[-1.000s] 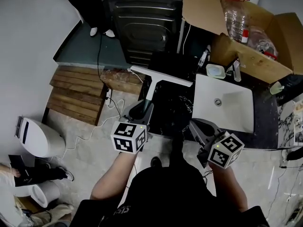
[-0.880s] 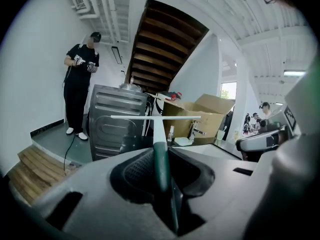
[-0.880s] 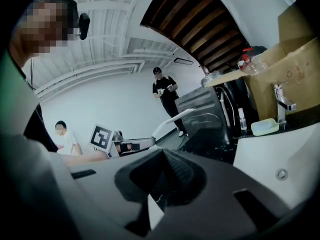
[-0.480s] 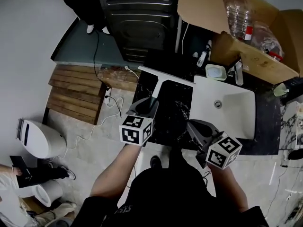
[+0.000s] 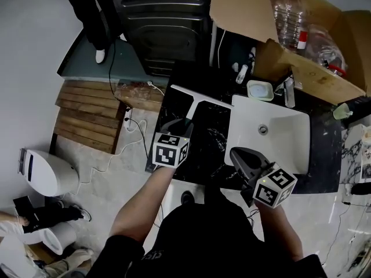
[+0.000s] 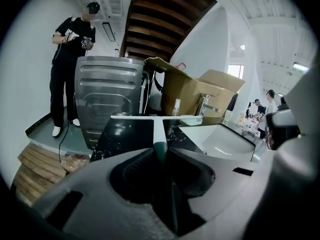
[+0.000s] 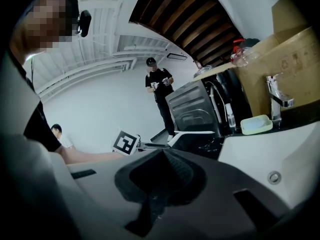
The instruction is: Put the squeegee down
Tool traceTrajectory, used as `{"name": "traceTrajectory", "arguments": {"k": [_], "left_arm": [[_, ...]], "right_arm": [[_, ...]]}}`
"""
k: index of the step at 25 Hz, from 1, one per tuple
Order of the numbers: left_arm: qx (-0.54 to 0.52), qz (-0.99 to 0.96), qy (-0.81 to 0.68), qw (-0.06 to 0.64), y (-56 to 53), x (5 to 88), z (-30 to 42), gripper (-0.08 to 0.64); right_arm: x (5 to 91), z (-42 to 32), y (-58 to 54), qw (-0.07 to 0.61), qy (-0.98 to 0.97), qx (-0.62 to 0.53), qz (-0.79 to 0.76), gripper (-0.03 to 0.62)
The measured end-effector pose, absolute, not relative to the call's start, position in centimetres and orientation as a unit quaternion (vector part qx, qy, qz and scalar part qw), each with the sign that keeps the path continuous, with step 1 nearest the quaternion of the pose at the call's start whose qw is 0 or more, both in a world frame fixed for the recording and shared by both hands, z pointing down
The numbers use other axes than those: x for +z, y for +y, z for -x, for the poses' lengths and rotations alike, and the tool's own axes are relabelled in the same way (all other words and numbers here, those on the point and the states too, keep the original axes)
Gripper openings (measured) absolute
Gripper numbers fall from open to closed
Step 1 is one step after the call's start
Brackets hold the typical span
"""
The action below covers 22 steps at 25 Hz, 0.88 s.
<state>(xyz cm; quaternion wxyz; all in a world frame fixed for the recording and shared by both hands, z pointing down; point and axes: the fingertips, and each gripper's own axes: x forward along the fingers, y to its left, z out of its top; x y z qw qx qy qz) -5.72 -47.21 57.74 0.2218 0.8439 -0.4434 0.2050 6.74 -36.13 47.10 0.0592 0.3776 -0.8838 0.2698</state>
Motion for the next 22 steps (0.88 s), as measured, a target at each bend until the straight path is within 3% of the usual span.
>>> {"name": "traceTrajectory", "arguments": {"k": [17,22], "left_arm": [[0.297,-0.837,-0.415,0.199,-49.0,61.3,5.2,0.106],[0.299,-0.838,-0.414,0.192,-48.2,61.0,5.1,0.19]], "right_arm": [[48.2,-5.2,-36.5,0.07,-0.887,0.284,-0.357,0.006],[48.5,-4.9,-35.9,0.069,-0.888,0.285,-0.354,0.006]]}}
